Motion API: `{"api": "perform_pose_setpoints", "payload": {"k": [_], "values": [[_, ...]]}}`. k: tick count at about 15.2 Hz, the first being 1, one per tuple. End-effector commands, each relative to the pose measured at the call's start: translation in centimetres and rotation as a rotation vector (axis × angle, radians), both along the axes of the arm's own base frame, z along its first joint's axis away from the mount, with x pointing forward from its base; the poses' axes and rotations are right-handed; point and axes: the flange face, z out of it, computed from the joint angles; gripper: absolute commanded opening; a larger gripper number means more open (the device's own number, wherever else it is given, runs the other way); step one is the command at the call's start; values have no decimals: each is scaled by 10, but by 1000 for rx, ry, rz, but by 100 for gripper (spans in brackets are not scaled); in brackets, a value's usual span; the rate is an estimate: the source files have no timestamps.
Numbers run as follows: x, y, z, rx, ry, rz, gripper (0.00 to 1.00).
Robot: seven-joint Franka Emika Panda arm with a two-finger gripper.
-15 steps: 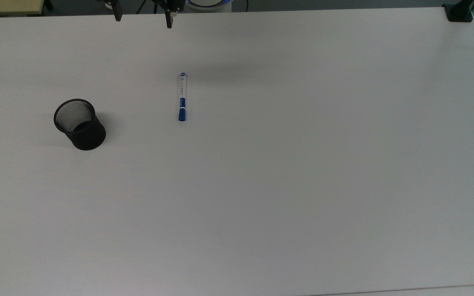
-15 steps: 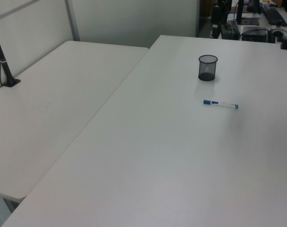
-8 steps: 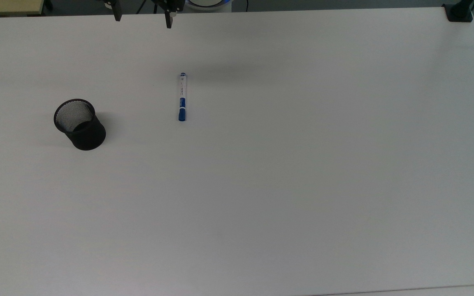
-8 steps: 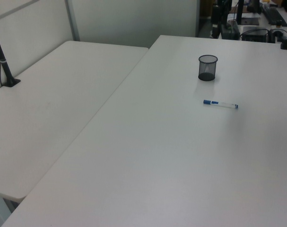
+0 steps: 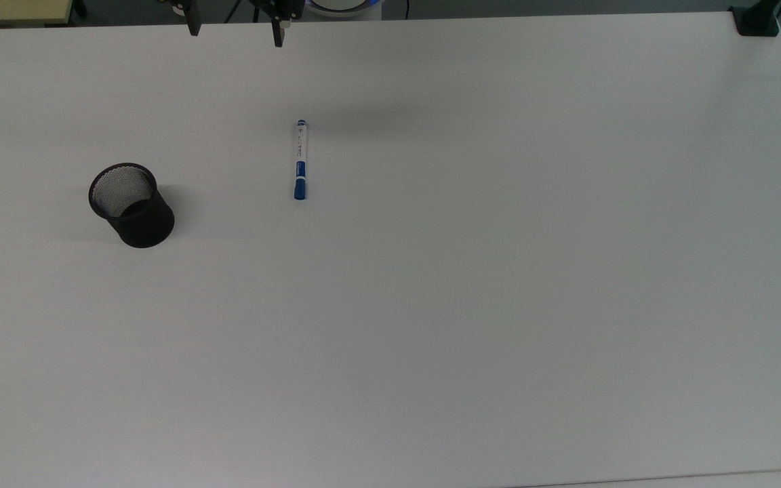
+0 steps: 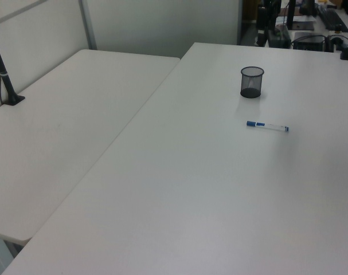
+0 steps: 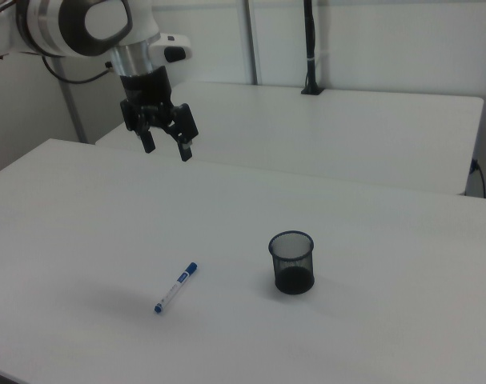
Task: Insert the marker
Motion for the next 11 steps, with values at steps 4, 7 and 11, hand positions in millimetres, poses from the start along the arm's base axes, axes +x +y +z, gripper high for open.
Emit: {"api": "perform_pose_setpoints", "payload": {"k": [4, 7, 11], "values": [[19, 5, -86, -99, 129, 191, 100], [15, 21, -145, -136, 131, 212, 100], [13, 25, -190, -127, 105, 191, 100]]}}
